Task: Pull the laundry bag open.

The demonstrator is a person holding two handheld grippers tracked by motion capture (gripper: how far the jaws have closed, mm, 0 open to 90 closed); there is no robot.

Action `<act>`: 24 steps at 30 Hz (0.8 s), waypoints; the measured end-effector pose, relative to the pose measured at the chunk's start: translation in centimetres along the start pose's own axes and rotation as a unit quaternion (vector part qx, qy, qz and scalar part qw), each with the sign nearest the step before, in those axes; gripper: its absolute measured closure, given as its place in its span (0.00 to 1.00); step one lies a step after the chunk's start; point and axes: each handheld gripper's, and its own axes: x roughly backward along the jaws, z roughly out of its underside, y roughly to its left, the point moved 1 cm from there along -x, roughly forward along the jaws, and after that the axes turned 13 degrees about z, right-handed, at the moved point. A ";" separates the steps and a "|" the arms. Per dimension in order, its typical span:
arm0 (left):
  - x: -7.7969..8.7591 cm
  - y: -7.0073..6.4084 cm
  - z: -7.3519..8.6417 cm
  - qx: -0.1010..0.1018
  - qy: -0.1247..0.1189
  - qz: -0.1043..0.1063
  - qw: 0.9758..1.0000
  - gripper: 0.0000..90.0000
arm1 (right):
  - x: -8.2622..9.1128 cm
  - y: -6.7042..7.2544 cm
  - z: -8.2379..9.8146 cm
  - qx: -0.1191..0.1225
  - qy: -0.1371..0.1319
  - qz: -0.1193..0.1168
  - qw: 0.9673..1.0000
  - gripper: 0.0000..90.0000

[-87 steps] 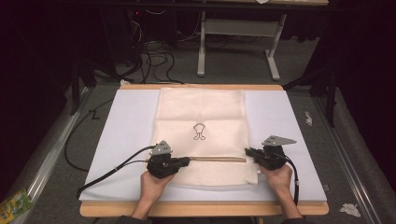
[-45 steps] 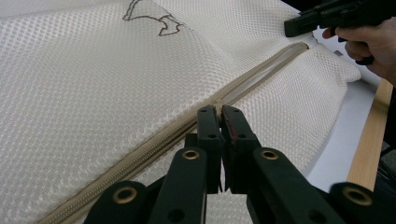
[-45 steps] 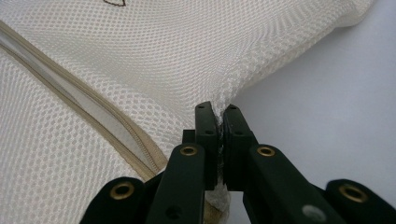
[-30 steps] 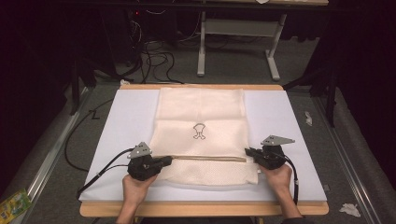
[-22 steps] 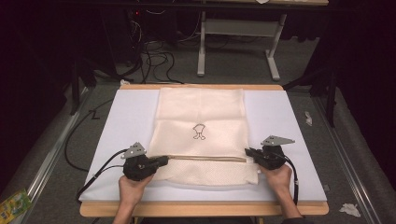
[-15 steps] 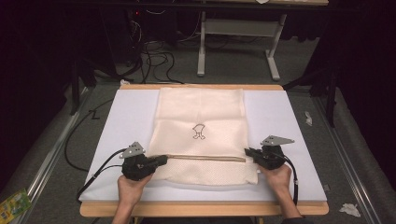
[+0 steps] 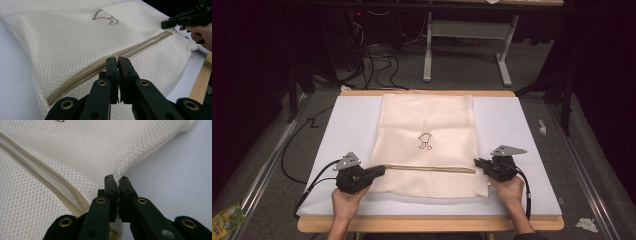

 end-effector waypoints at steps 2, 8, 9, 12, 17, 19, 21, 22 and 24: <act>0.1 0.0 0.0 0.000 0.000 -0.004 1.000 0.97 | 0.0 0.1 -0.1 0.001 -0.001 0.000 1.000 0.98; 0.6 0.2 0.0 0.001 -0.002 -0.014 1.000 0.97 | 0.0 0.0 -0.1 0.002 -0.002 0.001 1.000 0.98; 0.7 0.3 0.0 0.002 -0.002 -0.016 1.000 0.97 | 0.0 -0.1 -0.1 0.002 -0.002 0.002 1.000 0.98; 1.2 0.5 0.1 0.008 -0.009 -0.019 1.000 0.97 | 0.0 -0.2 -0.1 0.000 -0.001 0.002 1.000 0.98; 1.7 0.9 0.4 0.013 -0.011 -0.024 1.000 0.97 | 0.0 -0.2 -0.1 0.001 -0.001 0.000 1.000 0.98; 1.6 0.9 0.4 0.014 -0.012 -0.026 1.000 0.97 | 0.0 -0.1 -0.2 0.001 -0.001 0.001 1.000 0.98; 1.6 0.9 0.3 0.014 -0.011 -0.026 1.000 0.97 | 0.0 -0.1 -0.2 0.001 -0.002 0.001 1.000 0.98; 1.7 0.9 0.3 0.012 -0.012 -0.026 1.000 0.97 | 0.0 -0.1 -0.2 0.001 -0.002 0.001 1.000 0.98; 1.7 0.9 0.3 0.010 -0.011 -0.032 0.999 0.97 | 0.1 -0.1 -0.3 0.002 -0.001 0.001 1.000 0.98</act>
